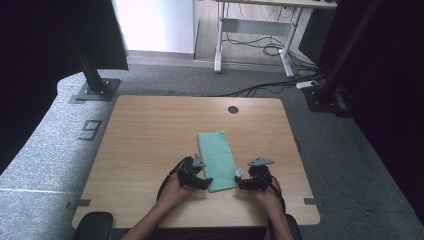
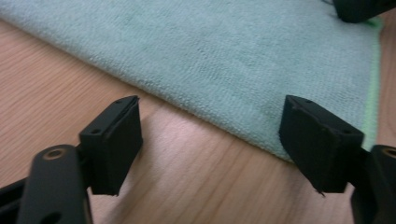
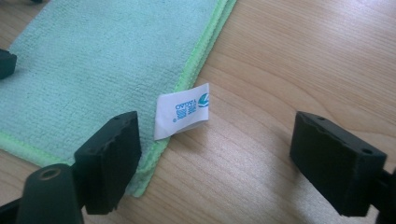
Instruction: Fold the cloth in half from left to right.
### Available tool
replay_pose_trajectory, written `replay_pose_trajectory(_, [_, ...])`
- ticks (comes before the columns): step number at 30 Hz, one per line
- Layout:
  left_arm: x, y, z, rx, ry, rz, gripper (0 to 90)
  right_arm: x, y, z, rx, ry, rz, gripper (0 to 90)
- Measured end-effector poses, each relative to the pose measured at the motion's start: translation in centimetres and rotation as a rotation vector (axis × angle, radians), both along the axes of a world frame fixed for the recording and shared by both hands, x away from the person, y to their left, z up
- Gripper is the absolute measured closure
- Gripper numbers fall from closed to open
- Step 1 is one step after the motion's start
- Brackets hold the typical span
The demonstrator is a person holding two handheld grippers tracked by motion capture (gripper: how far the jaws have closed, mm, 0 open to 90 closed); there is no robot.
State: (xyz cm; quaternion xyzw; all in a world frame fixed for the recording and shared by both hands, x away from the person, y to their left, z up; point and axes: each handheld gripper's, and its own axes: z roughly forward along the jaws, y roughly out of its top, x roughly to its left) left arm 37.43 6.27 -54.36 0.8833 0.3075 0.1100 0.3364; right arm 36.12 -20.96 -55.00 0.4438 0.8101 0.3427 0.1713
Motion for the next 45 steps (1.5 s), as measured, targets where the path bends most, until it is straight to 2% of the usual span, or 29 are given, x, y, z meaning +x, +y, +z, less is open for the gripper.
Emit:
replay_pose_trajectory(4, [0.4,0.7,0.1,0.007,0.008,0.009,19.8,0.1,0.5,-0.1,0.002,-0.005,-0.002,12.8])
replay_pose_trajectory(8, [0.8,1.7,0.1,0.013,0.012,0.028,19.5,0.3,1.9,-0.1,0.004,-0.009,0.009,12.8])
replay_pose_trajectory(12, [1.3,3.6,0.1,0.011,0.013,0.051,19.5,0.6,3.3,-0.2,0.003,-0.012,0.022,12.5])
replay_pose_trajectory(20, [2.4,5.7,0.1,0.005,0.01,0.09,16.8,1.3,5.5,-0.3,0.009,-0.022,0.037,12.1])
replay_pose_trajectory(27, [4.1,7.3,-0.1,-0.005,0.003,0.125,15.8,2.9,7.3,-0.3,0.011,-0.024,0.053,11.1])
replay_pose_trajectory(33, [4.3,7.6,-0.3,-0.025,-0.011,0.134,14.2,3.9,7.5,-0.3,0.013,-0.028,0.055,11.0])
replay_pose_trajectory(45, [4.3,7.7,-0.4,-0.033,-0.018,0.133,14.0,3.9,7.4,-0.4,0.021,-0.037,0.06,10.8])
